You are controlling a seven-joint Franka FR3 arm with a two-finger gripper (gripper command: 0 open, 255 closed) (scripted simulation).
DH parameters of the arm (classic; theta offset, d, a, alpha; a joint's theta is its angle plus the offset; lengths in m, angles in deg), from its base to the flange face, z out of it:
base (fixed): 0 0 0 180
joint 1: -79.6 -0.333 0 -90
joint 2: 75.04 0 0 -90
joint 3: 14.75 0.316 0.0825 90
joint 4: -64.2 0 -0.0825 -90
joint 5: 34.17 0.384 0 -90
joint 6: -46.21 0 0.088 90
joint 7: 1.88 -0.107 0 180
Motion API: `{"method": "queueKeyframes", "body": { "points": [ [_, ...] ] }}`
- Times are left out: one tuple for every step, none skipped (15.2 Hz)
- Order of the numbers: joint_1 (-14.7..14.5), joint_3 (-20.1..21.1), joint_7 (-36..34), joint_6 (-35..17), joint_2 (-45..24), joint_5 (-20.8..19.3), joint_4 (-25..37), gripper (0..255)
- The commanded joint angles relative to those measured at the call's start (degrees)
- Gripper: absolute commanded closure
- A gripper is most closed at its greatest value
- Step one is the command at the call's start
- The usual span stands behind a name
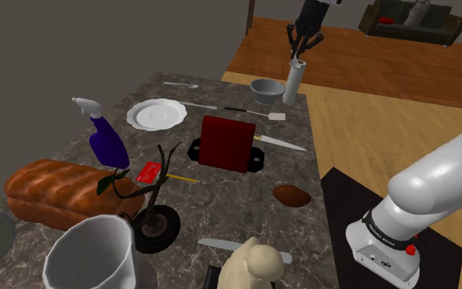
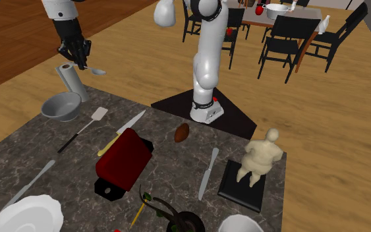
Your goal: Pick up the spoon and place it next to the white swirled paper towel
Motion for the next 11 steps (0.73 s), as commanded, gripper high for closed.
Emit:
{"method": "queueKeyframes", "body": {
  "points": [
    [0.8, -0.9, 1.6, 0.5, -3.1, -0.5, 3.3, 255],
    [1.2, -1.3, 2.3, 1.0, -4.8, -0.7, 5.4, 255],
    [1.6, -1.7, 3.1, 1.6, -6.6, -0.9, 7.6, 255],
    [2.0, -2.1, 3.8, 2.2, -8.5, -1.1, 10.0, 255],
    [2.4, -2.5, 4.5, 2.9, -10.5, -1.3, 12.5, 255],
    [2.8, -2.8, 5.1, 3.6, -12.5, -1.5, 15.2, 255],
    [3.2, -3.2, 5.7, 4.5, -14.6, -1.6, 18.0, 255],
    [3.6, -3.5, 6.4, 5.4, -16.8, -1.8, 21.0, 255],
    [4.0, -3.8, 6.9, 6.5, -19.2, -1.9, 24.3, 255],
    [4.1, -3.8, 7.1, 6.9, -19.9, -1.9, 25.4, 255],
    [4.1, -3.8, 7.2, 5.9, -19.6, -1.9, 24.1, 255]
  ]
}}
